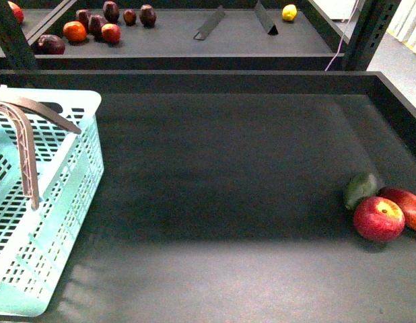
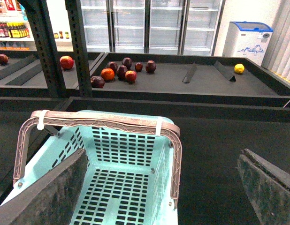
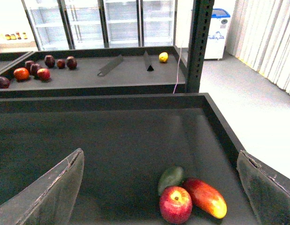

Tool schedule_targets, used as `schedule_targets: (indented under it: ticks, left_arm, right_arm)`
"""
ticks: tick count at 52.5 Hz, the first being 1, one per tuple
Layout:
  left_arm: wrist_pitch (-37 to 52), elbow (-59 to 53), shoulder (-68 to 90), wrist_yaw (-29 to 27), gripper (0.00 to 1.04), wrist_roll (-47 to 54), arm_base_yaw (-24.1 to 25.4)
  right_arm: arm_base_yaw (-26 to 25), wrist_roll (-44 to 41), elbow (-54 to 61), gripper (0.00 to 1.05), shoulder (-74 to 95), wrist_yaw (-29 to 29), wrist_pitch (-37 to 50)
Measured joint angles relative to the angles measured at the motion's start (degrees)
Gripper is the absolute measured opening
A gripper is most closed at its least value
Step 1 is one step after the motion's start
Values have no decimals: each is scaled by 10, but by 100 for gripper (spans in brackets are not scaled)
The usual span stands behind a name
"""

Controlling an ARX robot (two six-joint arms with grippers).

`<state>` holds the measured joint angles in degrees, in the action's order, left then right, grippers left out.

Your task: Pick apple with right arm and hold basket with left

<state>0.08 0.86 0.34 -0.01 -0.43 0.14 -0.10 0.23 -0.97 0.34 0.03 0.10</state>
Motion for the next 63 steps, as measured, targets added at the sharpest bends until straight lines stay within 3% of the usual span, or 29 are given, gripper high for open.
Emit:
schedule_targets:
  ticks: [63]
  left_arm:
    - [0, 0, 0, 0, 98, 0, 0]
  right_arm:
    - [0, 0, 0, 96, 0, 0, 0]
